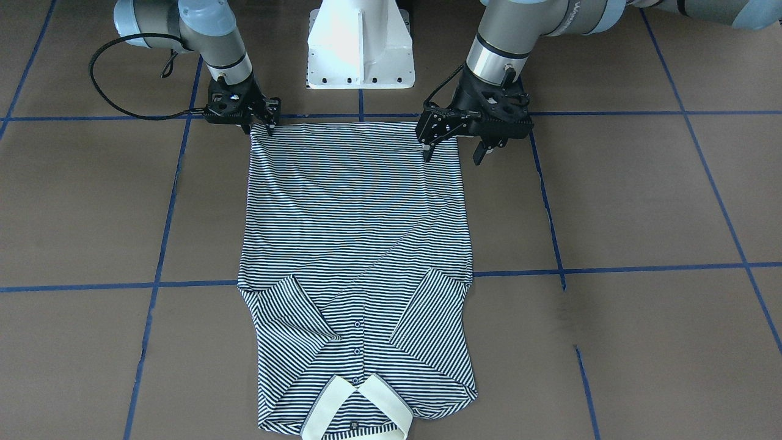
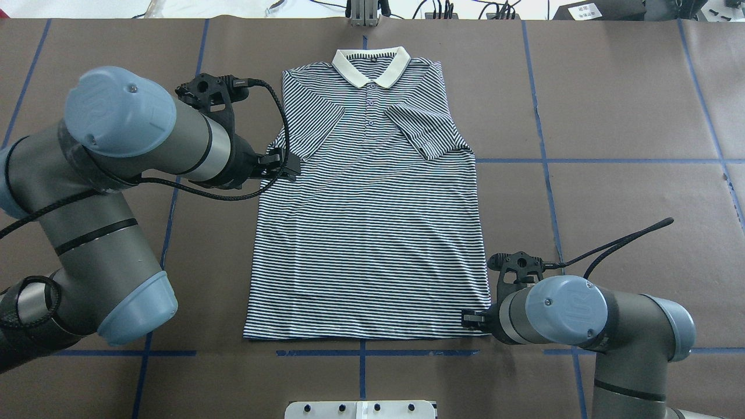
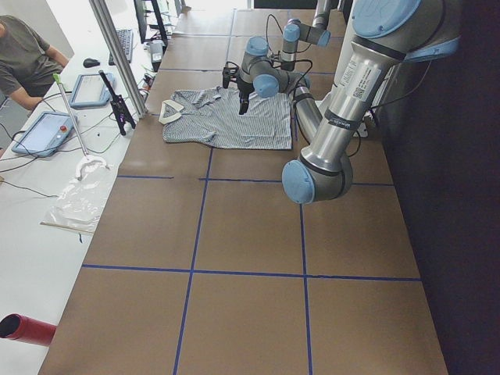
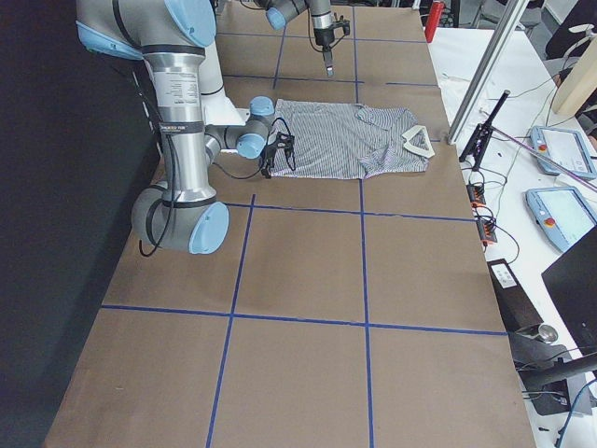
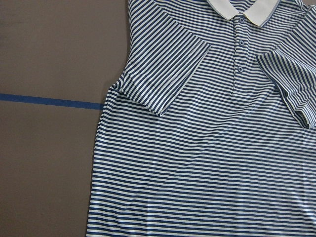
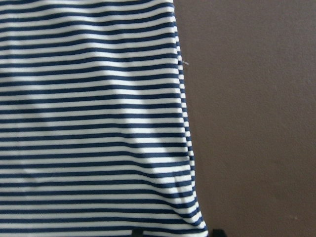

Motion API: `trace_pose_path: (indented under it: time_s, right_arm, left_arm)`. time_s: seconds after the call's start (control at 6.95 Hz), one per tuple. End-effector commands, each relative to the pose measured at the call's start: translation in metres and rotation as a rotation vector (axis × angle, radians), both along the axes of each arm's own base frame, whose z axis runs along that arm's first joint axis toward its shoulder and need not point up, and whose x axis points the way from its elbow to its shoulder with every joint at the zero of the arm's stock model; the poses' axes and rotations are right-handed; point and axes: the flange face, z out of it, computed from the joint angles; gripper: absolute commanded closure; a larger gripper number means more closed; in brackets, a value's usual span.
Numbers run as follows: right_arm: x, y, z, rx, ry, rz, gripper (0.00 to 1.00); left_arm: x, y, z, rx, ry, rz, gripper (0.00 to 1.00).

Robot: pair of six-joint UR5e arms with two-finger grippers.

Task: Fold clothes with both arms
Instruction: 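Move both grippers to the hem corners nearest the robot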

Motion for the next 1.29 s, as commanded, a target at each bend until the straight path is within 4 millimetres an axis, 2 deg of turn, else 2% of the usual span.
trace_pose_path:
  time_s: [0.0,0.29,0.43,0.58,0.72,0.86,1.01,1.15]
  right_arm:
    - [0.002,-0.001,0.0,0.004,0.001,0.012,1.0]
    - [0.006,-0.002,-0.01,-0.007,-0.018,0.039,1.0]
    - [0.016,-0.004,-0.023,0.001,-0.044,0.049,1.0]
    - [0.025,-0.005,-0.031,0.005,-0.062,0.056,1.0]
    - [0.03,-0.006,-0.04,0.008,-0.082,0.058,1.0]
    - [0.03,-0.007,-0.044,0.015,-0.09,0.064,1.0]
    - [0.032,-0.007,-0.05,0.021,-0.103,0.066,1.0]
    - [0.033,-0.006,-0.053,0.022,-0.111,0.065,1.0]
  left_arm:
    - [0.0,0.0,0.0,0.0,0.0,0.0,0.0]
    - [0.002,0.0,0.002,-0.001,-0.003,0.001,0.0]
    - [0.004,0.001,0.015,-0.024,-0.02,-0.003,0.0]
    - [-0.006,0.017,0.042,-0.094,-0.03,-0.024,0.0]
    - [0.007,0.064,0.068,-0.214,-0.033,-0.041,0.0]
    - [0.027,0.111,0.079,-0.255,-0.048,-0.057,0.0]
    - [0.056,0.153,0.093,-0.338,-0.068,-0.083,0.03]
    - [0.082,0.184,0.105,-0.364,-0.097,-0.089,0.06]
